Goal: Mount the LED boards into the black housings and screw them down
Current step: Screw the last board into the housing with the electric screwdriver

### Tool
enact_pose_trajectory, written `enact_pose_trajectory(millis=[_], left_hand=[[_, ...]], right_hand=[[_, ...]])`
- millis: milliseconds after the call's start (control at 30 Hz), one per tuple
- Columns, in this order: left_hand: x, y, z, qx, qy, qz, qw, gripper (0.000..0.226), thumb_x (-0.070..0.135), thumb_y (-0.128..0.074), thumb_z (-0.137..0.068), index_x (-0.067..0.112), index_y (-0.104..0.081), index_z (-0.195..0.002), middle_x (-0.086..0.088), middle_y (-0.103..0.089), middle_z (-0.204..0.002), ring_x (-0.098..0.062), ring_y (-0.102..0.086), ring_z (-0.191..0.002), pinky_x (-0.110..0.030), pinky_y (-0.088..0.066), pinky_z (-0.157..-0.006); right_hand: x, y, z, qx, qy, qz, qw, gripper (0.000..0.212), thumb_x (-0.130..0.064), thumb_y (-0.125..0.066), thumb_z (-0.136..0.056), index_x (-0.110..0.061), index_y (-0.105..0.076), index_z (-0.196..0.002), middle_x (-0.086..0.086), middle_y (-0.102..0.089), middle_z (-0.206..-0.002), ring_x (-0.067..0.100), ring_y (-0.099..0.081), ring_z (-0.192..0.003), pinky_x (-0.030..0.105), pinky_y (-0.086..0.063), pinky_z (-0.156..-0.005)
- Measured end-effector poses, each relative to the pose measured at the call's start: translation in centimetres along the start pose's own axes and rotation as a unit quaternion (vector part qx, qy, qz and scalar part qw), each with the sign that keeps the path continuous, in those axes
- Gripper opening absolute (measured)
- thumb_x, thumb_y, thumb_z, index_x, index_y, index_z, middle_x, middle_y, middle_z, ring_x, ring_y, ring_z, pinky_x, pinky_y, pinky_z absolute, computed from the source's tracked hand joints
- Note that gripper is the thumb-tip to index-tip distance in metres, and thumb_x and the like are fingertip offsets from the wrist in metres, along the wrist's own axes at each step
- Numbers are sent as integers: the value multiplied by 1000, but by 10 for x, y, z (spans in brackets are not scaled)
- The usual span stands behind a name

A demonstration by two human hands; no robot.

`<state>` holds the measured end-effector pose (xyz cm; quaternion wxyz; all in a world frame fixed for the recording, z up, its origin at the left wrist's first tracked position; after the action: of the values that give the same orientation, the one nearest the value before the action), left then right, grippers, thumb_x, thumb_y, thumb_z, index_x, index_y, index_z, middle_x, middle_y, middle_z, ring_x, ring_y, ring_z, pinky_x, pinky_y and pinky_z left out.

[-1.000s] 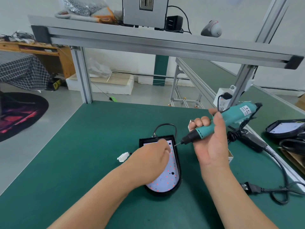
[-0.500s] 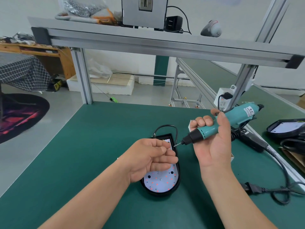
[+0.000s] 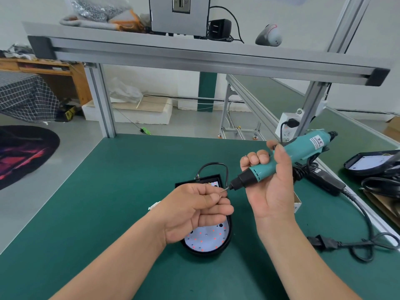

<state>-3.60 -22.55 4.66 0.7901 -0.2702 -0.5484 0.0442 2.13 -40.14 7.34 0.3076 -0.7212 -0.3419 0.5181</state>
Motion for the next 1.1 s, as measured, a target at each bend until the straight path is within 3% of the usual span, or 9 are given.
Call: enact_pose_trajectory(millis=[200, 400, 700, 1100], left_hand=[[-3, -1, 0, 23, -6, -15, 1000, 11, 1, -60, -105, 0, -66, -114, -18, -79, -104, -25, -81, -92, -26, -63, -61], [-1, -2, -2, 61, -20, -1, 998, 11, -3, -64, -101, 3, -73, -103, -10, -68, -84, -11, -60, -64, -18, -46, -47], [-2, -2, -2, 29, -7, 93, 995, 14, -5, -64, -97, -3, -69, -110, -20, -74, -91, -19, -75, -73, -23, -62, -60], [-2, -5, 1, 48, -1, 90, 995, 20, -2, -74, -80, -1, -76, -99, -24, -77, -96, -24, -80, -79, -29, -64, -64]], right_hand=[[0, 1, 0, -1, -2, 4, 1000, 11, -29, -60, -103, -19, -64, -103, -3, -47, -74, 16, -49, -71, 33, -50, -80], [-1, -1, 1, -1, -3, 3, 1000, 10, -29, -61, -103, -19, -64, -103, -3, -46, -74, 16, -48, -71, 34, -49, -80], [-2, -2, 2, -7, 1, 7, 1000, 10, -28, -59, -103, -19, -63, -102, -3, -46, -74, 16, -48, -71, 33, -48, -80], [-3, 0, 1, -3, 1, 8, 1000, 9, -27, -59, -103, -19, -63, -103, -3, -47, -73, 16, -49, -71, 34, -48, -81]])
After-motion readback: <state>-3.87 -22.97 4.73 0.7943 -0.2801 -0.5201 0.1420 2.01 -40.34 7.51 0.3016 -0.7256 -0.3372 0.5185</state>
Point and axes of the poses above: each hand's wrist, its own z-axis away from the middle knuckle, its own y-axis out of the back of the hand, x = y × z, the point moved 2 cm from there along -z, towards the middle knuckle
